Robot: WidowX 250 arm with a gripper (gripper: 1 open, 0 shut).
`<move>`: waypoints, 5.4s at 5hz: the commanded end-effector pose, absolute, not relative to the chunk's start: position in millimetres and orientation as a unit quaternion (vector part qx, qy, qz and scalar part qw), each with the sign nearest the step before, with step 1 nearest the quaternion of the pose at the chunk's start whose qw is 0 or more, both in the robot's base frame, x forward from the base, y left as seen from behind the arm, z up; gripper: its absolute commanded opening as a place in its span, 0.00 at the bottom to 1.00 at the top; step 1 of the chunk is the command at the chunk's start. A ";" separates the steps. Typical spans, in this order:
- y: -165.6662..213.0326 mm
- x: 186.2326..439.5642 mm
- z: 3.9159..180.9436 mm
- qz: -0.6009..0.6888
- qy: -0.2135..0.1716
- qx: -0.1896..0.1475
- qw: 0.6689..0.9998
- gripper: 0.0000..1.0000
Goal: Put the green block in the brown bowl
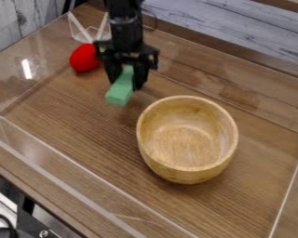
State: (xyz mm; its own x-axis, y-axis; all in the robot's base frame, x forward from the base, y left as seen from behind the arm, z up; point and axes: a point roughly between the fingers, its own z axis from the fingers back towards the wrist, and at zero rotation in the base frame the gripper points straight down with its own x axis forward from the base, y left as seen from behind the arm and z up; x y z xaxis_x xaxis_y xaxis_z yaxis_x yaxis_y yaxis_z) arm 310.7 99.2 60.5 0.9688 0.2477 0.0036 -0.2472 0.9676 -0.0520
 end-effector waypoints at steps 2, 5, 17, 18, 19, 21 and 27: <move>107.8 315.4 96.2 0.105 -0.067 -0.033 0.992 0.00; 116.8 327.3 104.4 0.101 -0.086 -0.033 0.991 0.00; 4.6 284.1 111.2 0.035 -0.095 -0.054 0.993 0.00; -34.8 280.5 100.3 0.040 -0.088 -0.054 0.994 0.00; -64.7 271.7 89.5 0.071 -0.082 -0.051 0.993 0.00; -75.7 248.8 74.4 0.083 -0.079 -0.038 0.993 0.00; -64.1 258.2 86.4 0.156 -0.080 -0.027 0.984 0.00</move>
